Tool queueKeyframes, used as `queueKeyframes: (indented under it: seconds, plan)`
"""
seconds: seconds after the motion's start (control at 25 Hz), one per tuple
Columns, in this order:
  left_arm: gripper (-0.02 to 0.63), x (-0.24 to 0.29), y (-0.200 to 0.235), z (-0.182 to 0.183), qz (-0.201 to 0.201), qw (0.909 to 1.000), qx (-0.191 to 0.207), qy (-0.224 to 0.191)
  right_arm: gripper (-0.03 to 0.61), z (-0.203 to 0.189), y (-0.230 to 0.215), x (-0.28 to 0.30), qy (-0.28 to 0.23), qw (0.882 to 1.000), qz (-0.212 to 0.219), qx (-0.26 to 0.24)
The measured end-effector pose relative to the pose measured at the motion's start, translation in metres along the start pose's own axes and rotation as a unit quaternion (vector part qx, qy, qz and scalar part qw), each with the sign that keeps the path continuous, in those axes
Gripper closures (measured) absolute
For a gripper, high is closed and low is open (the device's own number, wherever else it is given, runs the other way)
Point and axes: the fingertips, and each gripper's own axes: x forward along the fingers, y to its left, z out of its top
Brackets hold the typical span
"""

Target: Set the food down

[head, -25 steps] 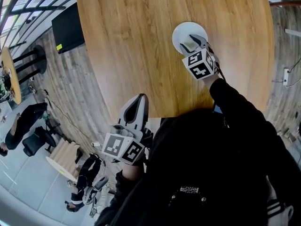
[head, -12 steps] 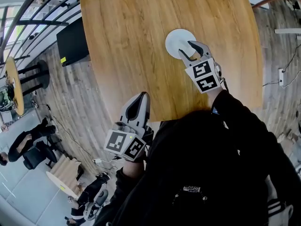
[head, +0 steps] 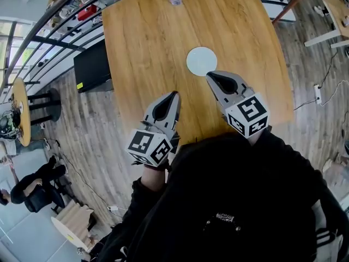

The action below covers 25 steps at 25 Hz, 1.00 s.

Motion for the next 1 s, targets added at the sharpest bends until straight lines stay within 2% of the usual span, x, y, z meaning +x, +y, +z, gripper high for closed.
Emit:
queueKeyframes:
  seconds: [0.16,0.36,0.6,1.0]
  plan:
    - [0.615,0.004,-0.023,0.018,-0.051,0.998,0.033,-0.012,0.558,0.011,0.045,-0.021,0.012,0.999,0.045,0.013]
    - [0.615,0.01,-0.042,0.019,-0.08,0.9951,0.057,-0.004,0.56,0.03,0.083,-0.038,-0.03,0.996,0.073,-0.028]
    - [0.615,0.019,-0.049,0.023,-0.098,0.9935,0.058,0.003,0.56,0.038,0.082,-0.049,-0.045,0.996,0.053,-0.058]
    - [0.615,0.023,-0.047,0.014,-0.1,0.9934,0.055,0.014,0.56,0.029,0.081,-0.048,-0.041,0.996,0.054,-0.056]
